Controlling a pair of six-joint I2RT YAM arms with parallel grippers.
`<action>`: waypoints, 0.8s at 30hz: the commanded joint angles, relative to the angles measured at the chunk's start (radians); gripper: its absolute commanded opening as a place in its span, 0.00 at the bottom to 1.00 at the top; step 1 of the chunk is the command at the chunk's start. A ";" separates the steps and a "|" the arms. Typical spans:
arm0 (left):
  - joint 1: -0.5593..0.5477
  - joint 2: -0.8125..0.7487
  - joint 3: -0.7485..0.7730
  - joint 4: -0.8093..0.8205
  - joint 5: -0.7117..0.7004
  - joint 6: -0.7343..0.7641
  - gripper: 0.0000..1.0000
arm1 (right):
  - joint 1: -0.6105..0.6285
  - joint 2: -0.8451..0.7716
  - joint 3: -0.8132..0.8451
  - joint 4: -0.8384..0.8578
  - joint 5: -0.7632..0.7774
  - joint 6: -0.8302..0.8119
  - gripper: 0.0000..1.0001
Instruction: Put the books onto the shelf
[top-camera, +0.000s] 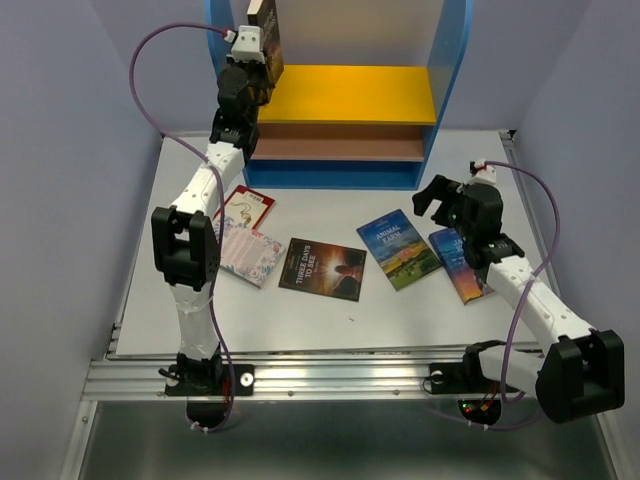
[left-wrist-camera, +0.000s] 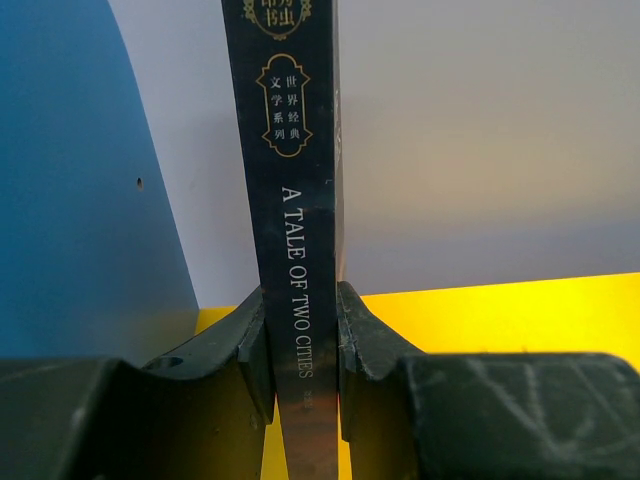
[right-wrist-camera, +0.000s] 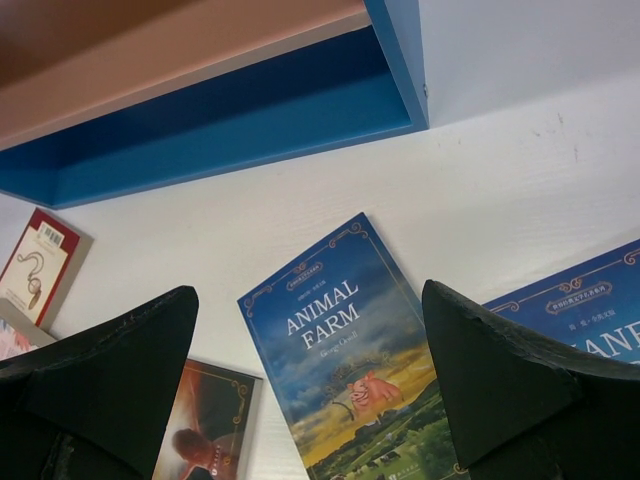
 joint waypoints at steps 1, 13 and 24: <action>0.011 -0.041 0.065 0.204 -0.024 -0.033 0.00 | 0.003 0.006 0.050 0.058 -0.003 -0.027 1.00; 0.015 -0.113 -0.131 0.295 -0.153 0.003 0.00 | 0.003 0.025 0.048 0.058 -0.003 -0.040 1.00; 0.016 -0.145 -0.173 0.281 -0.179 -0.011 0.50 | 0.003 0.020 0.044 0.058 -0.011 -0.026 1.00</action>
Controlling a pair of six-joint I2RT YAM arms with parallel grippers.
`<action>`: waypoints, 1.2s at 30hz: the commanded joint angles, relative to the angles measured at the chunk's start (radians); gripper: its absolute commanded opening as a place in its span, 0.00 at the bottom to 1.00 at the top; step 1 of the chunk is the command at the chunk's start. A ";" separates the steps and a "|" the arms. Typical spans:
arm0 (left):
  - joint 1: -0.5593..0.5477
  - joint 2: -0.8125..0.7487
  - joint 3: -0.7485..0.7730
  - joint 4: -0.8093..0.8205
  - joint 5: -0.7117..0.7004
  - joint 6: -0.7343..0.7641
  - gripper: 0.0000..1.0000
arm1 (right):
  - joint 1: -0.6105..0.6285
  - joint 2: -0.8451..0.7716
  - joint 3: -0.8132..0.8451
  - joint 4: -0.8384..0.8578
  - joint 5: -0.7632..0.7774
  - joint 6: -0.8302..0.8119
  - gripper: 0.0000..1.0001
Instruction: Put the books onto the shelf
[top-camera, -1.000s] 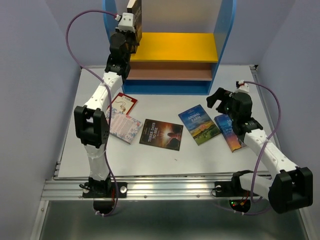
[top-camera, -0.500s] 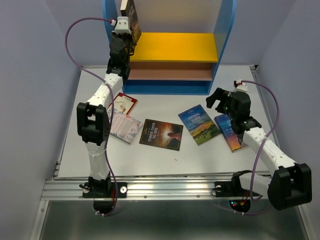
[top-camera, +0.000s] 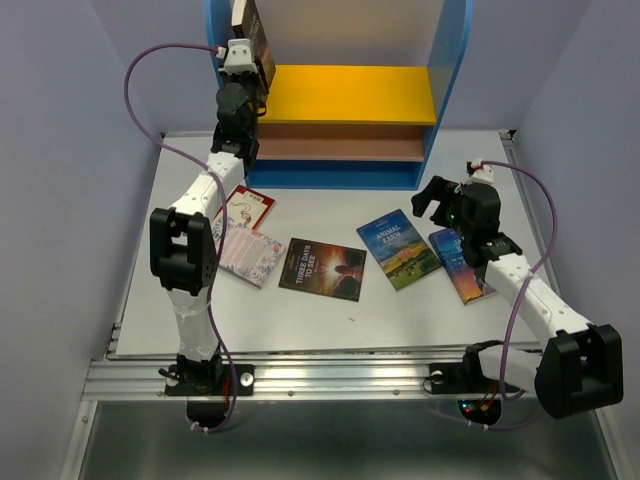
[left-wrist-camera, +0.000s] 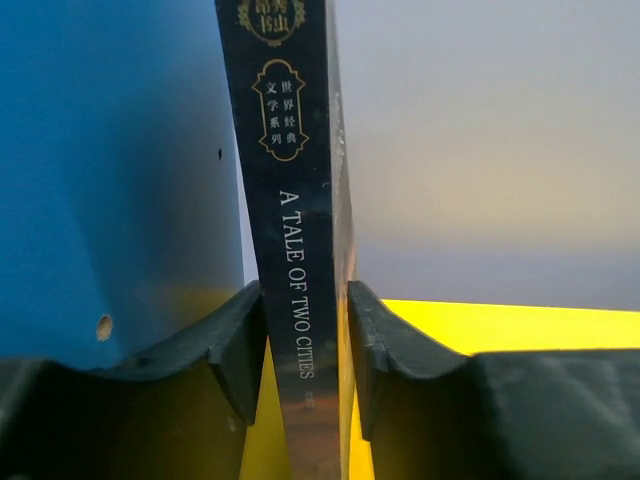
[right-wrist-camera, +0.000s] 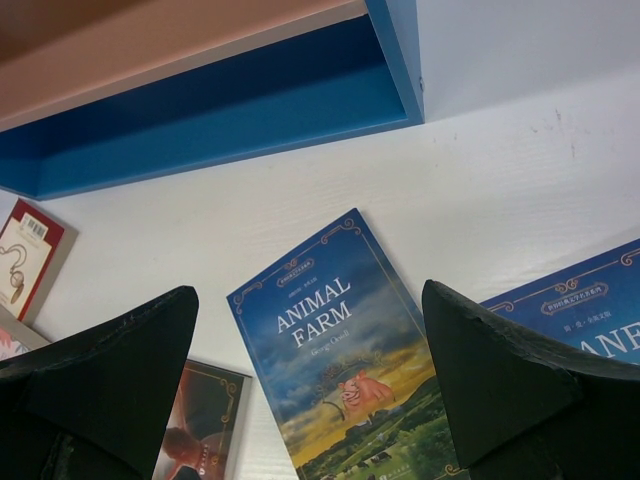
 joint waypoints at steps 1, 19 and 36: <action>0.007 -0.108 -0.013 0.084 -0.050 0.003 0.53 | 0.003 -0.008 0.042 0.054 -0.009 -0.001 1.00; 0.006 -0.197 -0.130 0.058 -0.189 -0.109 0.88 | 0.003 -0.008 0.039 0.054 -0.026 0.010 1.00; -0.006 -0.439 -0.286 -0.255 -0.176 -0.302 0.99 | 0.003 0.025 0.047 0.055 -0.063 0.027 1.00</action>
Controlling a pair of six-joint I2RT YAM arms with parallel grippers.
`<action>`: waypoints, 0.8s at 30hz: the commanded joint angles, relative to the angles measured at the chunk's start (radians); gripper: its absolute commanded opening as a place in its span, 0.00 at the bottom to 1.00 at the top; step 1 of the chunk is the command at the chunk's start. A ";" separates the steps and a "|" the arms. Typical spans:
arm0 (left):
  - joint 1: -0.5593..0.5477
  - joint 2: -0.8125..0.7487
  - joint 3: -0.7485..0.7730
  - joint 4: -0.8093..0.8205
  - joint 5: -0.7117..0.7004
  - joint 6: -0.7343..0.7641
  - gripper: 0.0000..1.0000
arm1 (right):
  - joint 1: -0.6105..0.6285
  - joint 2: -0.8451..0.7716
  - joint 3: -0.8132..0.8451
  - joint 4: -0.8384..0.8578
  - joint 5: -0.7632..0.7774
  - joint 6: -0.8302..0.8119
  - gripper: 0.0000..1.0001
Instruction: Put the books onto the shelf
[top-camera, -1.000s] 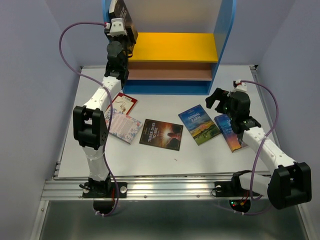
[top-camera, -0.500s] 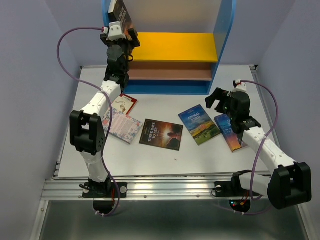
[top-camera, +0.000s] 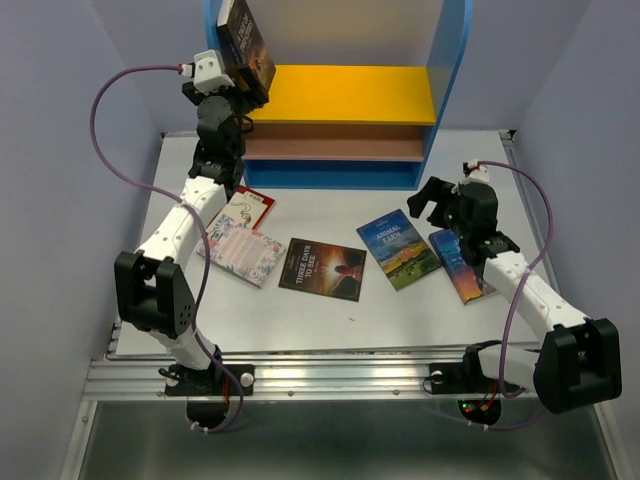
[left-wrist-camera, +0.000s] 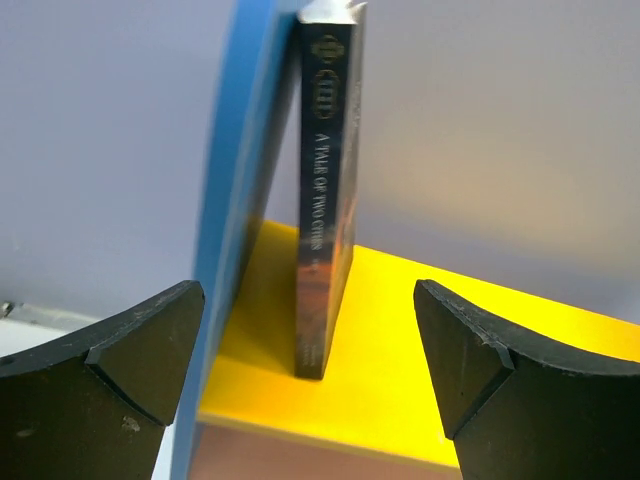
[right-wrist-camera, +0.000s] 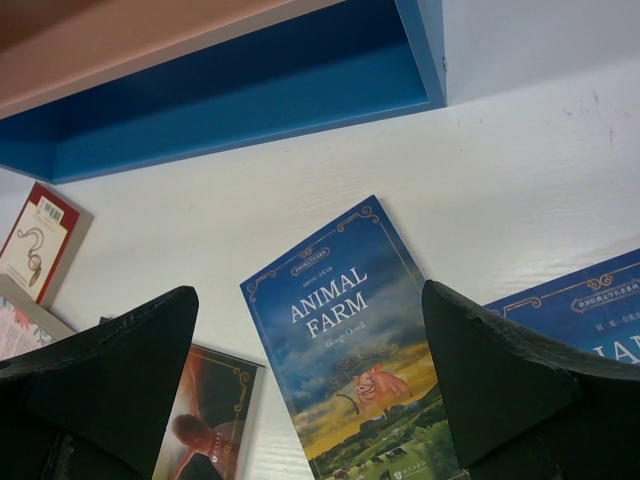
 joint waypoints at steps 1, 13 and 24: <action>0.021 -0.131 -0.028 -0.135 -0.010 -0.099 0.99 | 0.003 -0.003 0.047 0.048 -0.042 0.003 1.00; 0.005 -0.412 -0.339 -0.607 0.243 -0.410 0.99 | 0.003 0.012 0.028 0.057 -0.236 -0.030 1.00; 0.001 -0.591 -0.682 -0.883 0.315 -0.654 0.99 | 0.162 0.248 0.171 -0.021 -0.432 -0.135 1.00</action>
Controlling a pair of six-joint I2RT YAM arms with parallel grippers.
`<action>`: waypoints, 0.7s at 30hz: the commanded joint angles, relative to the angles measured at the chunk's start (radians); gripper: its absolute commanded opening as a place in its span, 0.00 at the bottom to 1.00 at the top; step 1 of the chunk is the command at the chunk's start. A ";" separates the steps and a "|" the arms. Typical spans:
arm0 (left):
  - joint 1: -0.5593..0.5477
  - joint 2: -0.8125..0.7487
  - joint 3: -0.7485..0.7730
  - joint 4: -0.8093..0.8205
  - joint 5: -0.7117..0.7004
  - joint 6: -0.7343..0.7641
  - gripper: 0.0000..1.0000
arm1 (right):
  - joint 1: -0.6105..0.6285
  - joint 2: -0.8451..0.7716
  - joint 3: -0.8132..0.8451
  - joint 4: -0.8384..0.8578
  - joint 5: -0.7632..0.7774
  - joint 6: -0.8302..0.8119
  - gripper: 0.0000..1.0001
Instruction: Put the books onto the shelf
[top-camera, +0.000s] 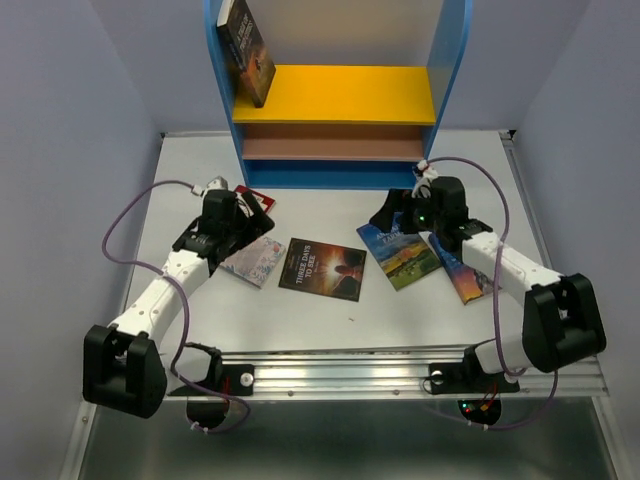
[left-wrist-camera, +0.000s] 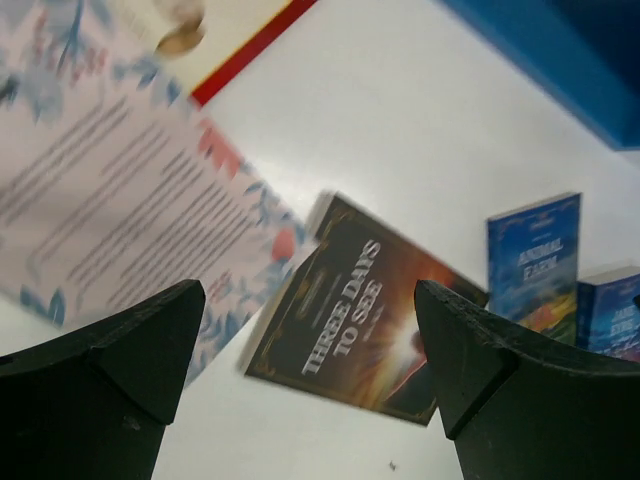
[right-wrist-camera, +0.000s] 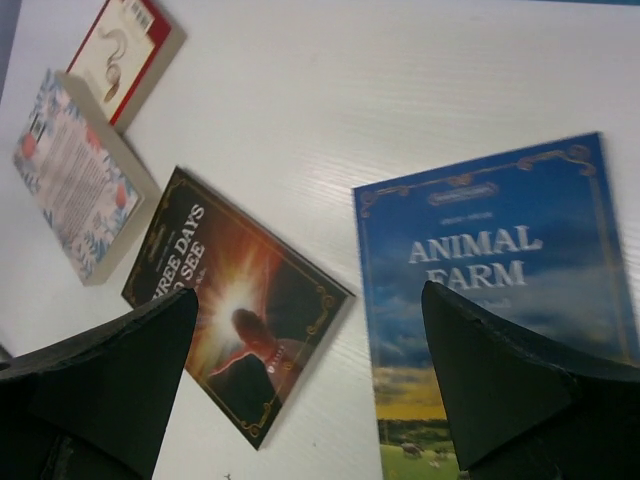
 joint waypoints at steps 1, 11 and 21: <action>-0.003 -0.171 -0.091 -0.130 -0.053 -0.184 0.99 | 0.101 0.088 0.121 -0.004 -0.061 -0.071 1.00; 0.080 -0.393 -0.341 -0.125 -0.159 -0.402 0.99 | 0.301 0.462 0.483 -0.065 -0.124 -0.143 1.00; 0.151 -0.300 -0.440 0.029 -0.104 -0.335 0.99 | 0.379 0.726 0.742 -0.157 -0.190 -0.160 1.00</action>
